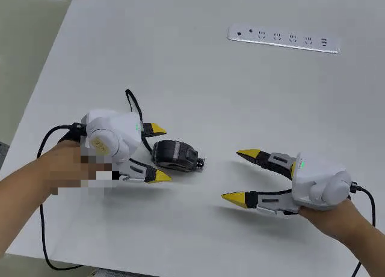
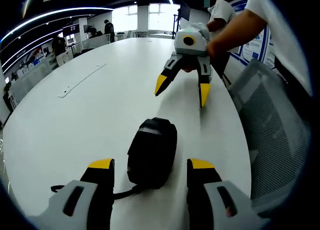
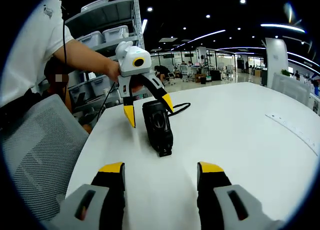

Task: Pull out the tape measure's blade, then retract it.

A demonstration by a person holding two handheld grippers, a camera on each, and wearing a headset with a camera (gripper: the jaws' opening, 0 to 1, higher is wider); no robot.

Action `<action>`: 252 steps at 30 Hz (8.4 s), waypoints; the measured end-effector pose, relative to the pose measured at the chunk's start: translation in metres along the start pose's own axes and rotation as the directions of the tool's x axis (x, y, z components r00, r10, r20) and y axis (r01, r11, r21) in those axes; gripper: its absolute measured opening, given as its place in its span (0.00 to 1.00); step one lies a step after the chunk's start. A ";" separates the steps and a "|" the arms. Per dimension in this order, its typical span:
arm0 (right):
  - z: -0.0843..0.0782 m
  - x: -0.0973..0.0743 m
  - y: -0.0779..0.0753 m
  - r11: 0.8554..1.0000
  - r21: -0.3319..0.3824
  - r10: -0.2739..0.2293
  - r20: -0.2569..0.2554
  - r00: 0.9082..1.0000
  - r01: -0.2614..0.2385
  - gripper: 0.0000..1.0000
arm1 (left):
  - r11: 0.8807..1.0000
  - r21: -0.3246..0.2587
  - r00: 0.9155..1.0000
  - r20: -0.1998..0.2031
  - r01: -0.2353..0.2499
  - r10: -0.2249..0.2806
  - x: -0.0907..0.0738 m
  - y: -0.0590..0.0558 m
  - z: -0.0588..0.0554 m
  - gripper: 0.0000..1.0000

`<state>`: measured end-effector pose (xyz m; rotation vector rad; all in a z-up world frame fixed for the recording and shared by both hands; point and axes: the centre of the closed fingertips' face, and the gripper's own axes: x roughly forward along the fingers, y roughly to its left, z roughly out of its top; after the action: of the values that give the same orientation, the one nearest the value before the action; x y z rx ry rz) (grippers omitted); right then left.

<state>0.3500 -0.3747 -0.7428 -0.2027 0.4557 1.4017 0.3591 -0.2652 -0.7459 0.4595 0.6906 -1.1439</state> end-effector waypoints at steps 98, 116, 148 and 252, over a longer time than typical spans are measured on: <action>-0.007 0.070 -0.006 0.989 -0.131 0.073 0.008 0.997 -0.071 0.19 | 0.998 0.037 0.998 -0.054 0.046 -0.044 0.023 -0.001 -0.009 0.33; -0.006 0.072 -0.005 0.989 -0.114 0.092 0.022 0.996 -0.089 0.13 | 0.998 0.039 0.998 -0.054 0.046 -0.044 0.023 -0.001 -0.009 0.33; -0.009 0.067 -0.005 0.992 -0.093 0.090 0.024 0.996 -0.087 0.10 | 0.998 0.041 0.997 -0.058 0.051 -0.048 0.023 0.000 -0.009 0.33; -0.047 -0.035 -0.019 1.000 0.007 0.016 0.045 0.999 -0.016 0.09 | 0.998 0.046 0.997 -0.056 0.048 -0.046 0.023 -0.004 -0.005 0.33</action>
<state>0.3559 -0.4281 -0.7726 -0.1616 0.4261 1.4172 0.3603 -0.2789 -0.7656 0.5183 0.7266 -1.1973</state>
